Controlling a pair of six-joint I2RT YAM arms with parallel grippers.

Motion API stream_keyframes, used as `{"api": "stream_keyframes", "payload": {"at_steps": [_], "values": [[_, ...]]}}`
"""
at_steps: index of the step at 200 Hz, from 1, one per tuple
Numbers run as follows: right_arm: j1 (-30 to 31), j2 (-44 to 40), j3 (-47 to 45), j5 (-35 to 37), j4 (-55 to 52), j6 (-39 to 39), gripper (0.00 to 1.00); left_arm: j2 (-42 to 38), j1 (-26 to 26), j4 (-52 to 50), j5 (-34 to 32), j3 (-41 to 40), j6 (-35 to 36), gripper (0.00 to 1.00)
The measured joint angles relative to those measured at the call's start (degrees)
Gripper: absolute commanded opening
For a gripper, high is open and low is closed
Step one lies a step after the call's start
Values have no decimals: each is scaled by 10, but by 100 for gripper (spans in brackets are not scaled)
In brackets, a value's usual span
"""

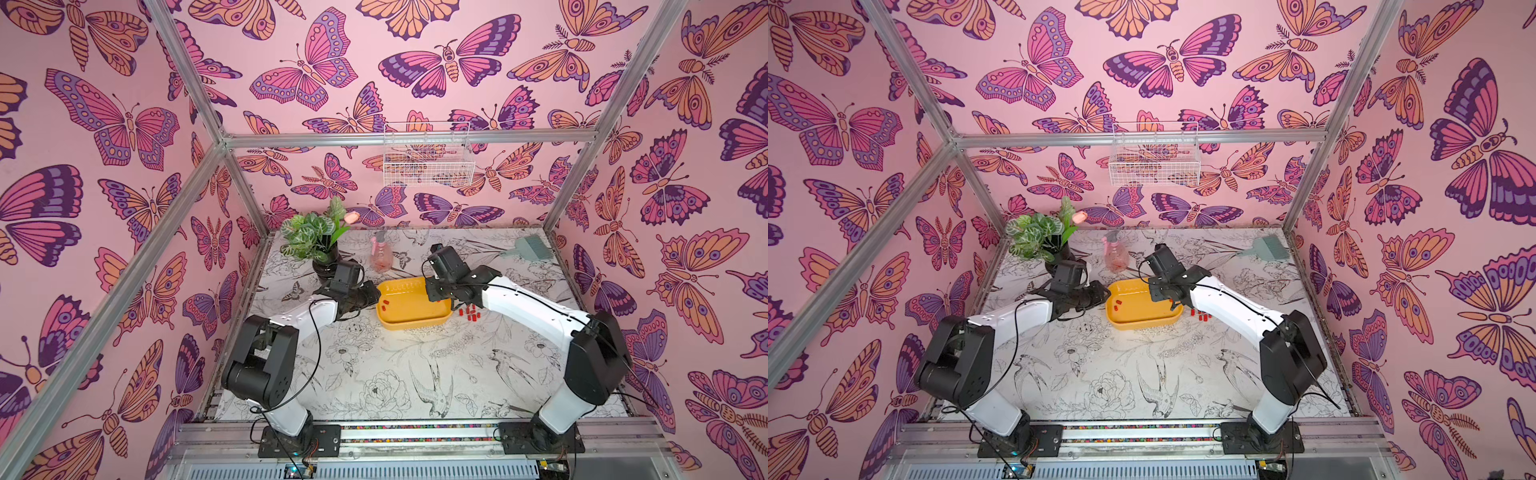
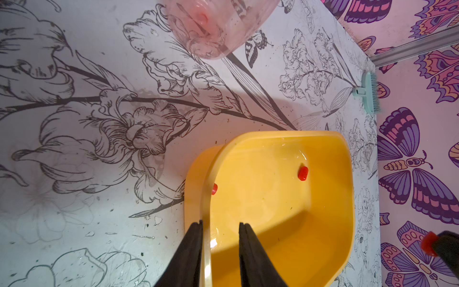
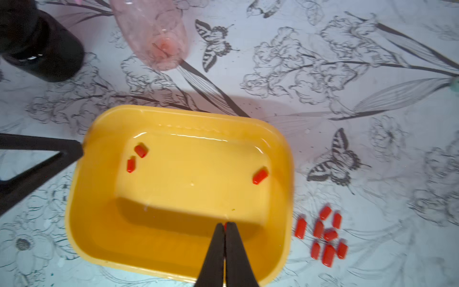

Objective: Take the screw protection sleeves out of the storage box
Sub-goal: Place the screw protection sleeve at the center of the board.

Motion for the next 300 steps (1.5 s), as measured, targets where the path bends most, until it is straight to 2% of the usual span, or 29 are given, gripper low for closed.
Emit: {"api": "stream_keyframes", "payload": {"at_steps": [43,84,156,221,300], "values": [[-59,-40,-41,19,-12,-20,9,0,-1,-1,-1,0,0,30],[-106,-39,-52,19,-32,-33,9,0,-4,-2,-2,1,2,30],[-154,-26,-75,15,-35,-46,9,2,-4,-4,-2,3,5,30],[-206,-6,-103,-18,-29,-50,9,4,-4,-7,-2,4,5,30],[-225,52,-104,-64,-12,-50,9,9,-4,-10,-2,8,6,31]]}}
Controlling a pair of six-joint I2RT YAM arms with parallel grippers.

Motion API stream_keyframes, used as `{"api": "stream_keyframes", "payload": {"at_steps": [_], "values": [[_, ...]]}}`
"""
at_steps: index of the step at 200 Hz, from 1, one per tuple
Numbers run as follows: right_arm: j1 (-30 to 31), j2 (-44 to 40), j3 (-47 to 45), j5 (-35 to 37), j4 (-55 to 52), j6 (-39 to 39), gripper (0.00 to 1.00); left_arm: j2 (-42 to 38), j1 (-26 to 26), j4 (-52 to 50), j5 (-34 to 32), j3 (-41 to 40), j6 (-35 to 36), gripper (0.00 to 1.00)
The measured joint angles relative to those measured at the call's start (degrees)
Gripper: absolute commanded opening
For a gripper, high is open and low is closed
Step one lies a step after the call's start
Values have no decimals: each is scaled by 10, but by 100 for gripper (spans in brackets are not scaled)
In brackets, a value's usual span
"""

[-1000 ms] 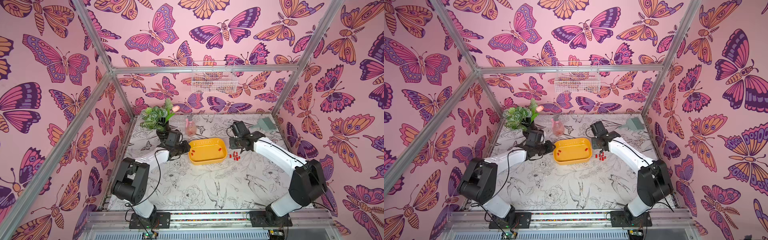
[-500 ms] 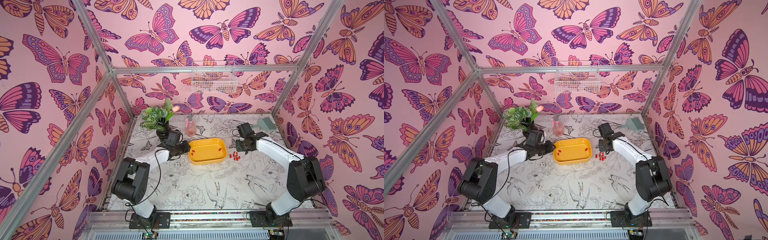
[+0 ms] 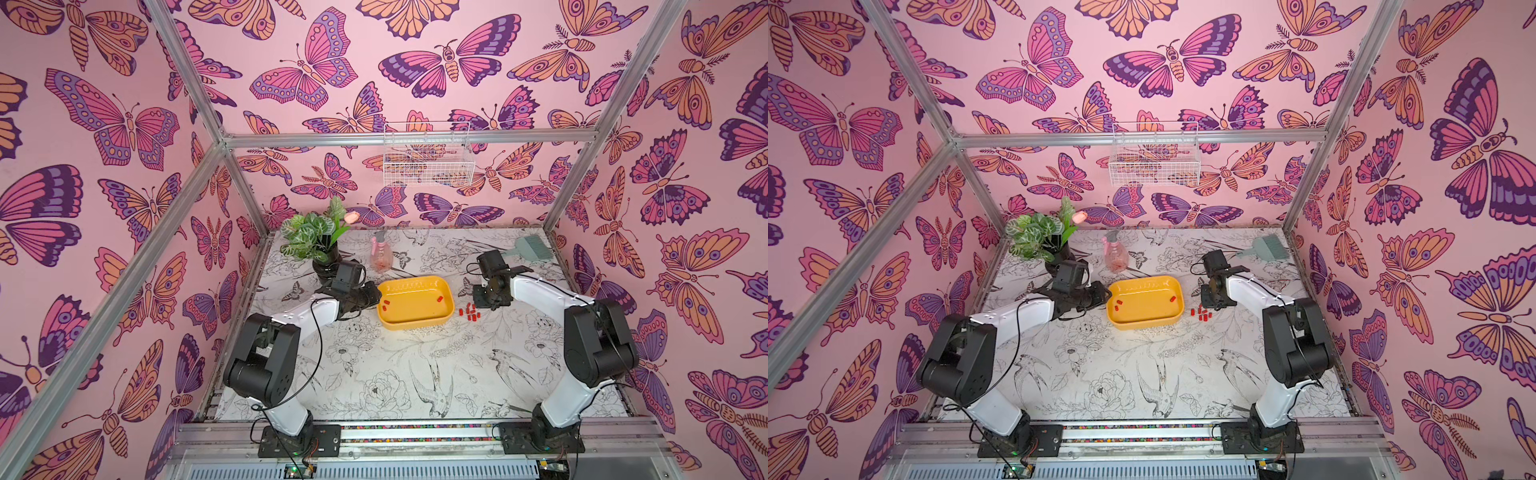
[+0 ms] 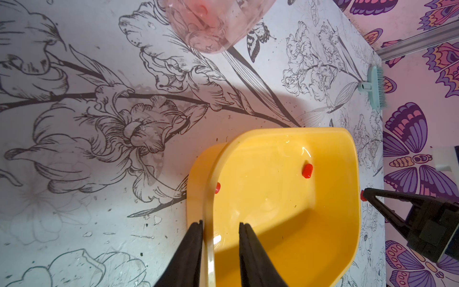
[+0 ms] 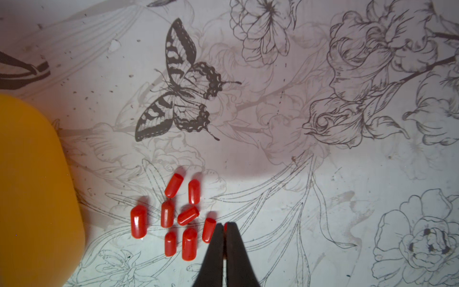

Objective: Take the screw protection sleeves out of the storage box
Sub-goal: Place the screw protection sleeve at the center of the board.

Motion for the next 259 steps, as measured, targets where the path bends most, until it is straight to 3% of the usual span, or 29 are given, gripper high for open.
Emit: {"api": "stream_keyframes", "payload": {"at_steps": [259], "values": [[-15,88,46,-43,10,0,11,0,-3,0,0,2,0,31]]}}
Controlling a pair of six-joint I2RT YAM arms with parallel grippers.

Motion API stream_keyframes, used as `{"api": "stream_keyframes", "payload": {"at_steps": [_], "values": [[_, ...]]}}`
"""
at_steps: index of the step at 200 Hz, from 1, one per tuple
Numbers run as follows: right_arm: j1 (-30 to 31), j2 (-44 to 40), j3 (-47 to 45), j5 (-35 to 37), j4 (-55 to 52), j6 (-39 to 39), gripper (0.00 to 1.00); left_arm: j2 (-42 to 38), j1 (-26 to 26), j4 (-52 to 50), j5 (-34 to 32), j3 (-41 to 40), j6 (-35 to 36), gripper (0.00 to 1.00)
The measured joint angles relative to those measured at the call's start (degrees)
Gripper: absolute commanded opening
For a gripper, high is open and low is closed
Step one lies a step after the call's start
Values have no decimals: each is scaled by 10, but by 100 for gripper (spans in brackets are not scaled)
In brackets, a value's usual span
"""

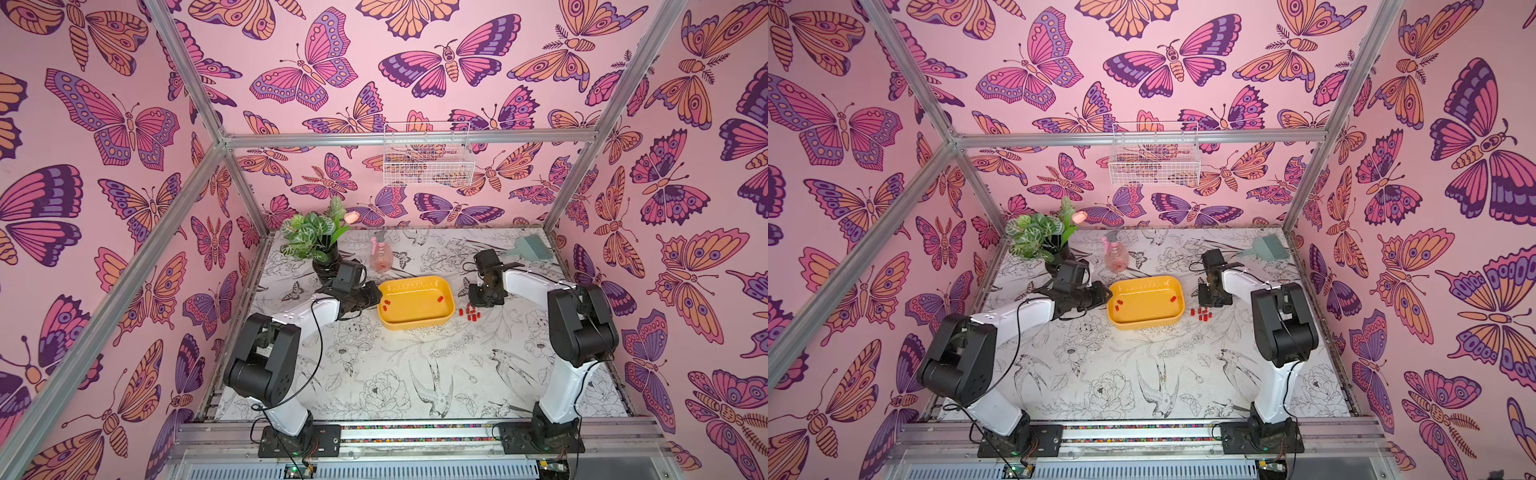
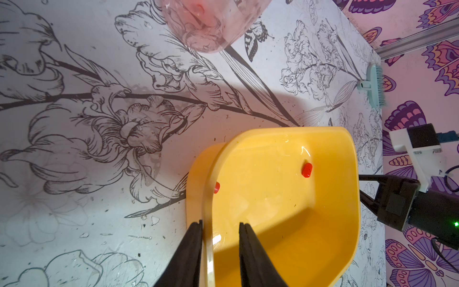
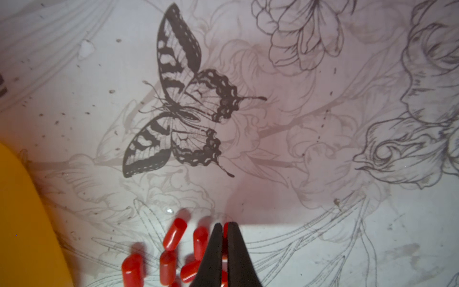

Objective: Take the screw protection sleeves out of the storage box
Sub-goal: Place the screw protection sleeve at the center of the board.

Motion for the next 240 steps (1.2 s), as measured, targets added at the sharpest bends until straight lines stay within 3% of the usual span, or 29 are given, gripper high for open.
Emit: {"api": "stream_keyframes", "payload": {"at_steps": [181,214,240], "values": [[-3,-1,7,-4,-11,3,23,0,0,0,0,0,0,31],[-3,-37,2,-2,-13,4,25,0,0,0,0,0,2,31],[-3,-112,-30,5,-3,8,27,0,0,0,0,0,3,31]]}}
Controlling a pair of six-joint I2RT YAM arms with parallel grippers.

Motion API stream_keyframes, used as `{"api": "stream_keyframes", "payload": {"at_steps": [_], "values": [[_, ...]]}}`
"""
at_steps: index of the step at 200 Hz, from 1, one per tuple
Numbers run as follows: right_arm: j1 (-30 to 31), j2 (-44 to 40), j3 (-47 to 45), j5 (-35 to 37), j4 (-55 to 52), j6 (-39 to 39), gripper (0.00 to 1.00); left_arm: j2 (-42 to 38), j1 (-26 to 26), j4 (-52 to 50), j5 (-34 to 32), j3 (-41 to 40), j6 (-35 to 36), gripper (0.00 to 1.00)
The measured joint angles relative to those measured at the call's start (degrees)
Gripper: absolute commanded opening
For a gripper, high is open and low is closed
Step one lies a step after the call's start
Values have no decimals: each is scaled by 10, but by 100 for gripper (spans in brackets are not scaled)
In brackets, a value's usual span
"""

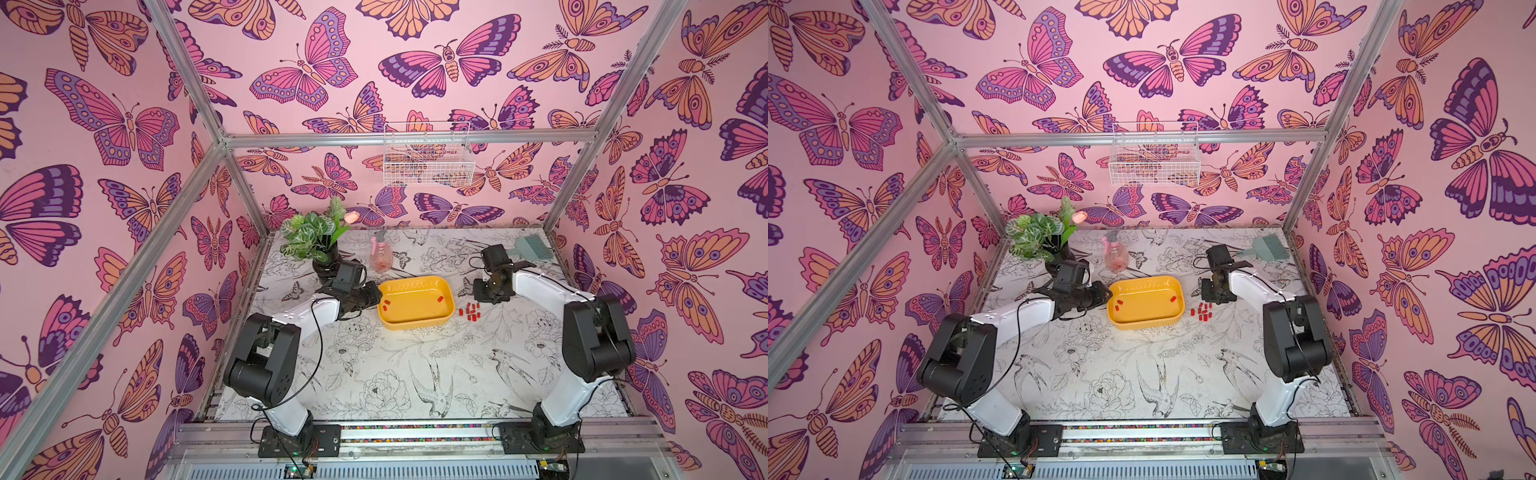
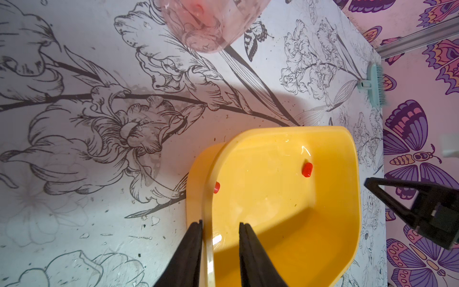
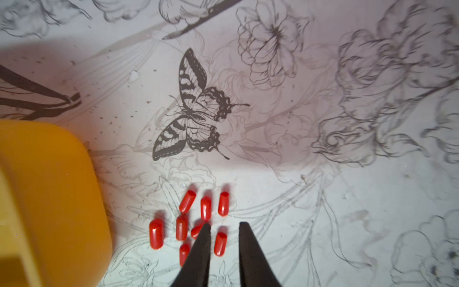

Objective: Take the screw protection sleeves out of the storage box
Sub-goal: Place the screw protection sleeve at the center of the board, then pick up the screw protection sleeve from the storage box.

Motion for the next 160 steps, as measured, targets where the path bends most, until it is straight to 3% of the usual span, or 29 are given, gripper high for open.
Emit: {"api": "stream_keyframes", "payload": {"at_steps": [44,82,124,160], "values": [[9,-155,-60,8,45,6,31,0,0,0,-2,0,0,31],[55,-222,-87,14,85,8,34,0,0,0,-2,0,0,31],[124,-217,-88,18,124,13,37,0,0,0,-2,1,0,31],[159,-135,-51,-24,140,35,37,0,-2,0,-4,1,1,28]]}}
